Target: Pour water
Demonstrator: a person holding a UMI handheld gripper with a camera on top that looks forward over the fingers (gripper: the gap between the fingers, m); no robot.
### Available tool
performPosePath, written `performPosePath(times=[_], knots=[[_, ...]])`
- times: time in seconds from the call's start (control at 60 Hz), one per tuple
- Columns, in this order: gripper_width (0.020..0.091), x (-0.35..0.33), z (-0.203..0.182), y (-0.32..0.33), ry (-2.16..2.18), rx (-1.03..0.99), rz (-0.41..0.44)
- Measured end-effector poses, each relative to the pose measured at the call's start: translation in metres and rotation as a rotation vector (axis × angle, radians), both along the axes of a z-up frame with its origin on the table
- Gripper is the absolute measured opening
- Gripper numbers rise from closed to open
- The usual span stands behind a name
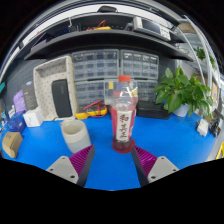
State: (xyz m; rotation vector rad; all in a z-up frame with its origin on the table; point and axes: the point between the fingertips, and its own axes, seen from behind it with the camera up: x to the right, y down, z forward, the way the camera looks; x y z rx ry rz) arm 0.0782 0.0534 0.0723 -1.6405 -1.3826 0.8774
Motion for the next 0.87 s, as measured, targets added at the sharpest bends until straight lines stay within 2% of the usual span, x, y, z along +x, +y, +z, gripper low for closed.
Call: performPosePath(times=[0.15,0.383,0.467,0.65,0.867], knots=[[0.0745,0.018,0.031,-0.056,-0.025,-0.015,0.077],[0.0754,0.010,0.115,-0.131,0.095,-0.011,0.184],[0.0755,0.012,0.134,-0.153,0.119,-0.003,0.226],[0.0754,0.020,0.153,-0.180,0.139,0.020,0.257],[0.0752,0.024,0.143,-0.194,0.118,0.019,0.242]])
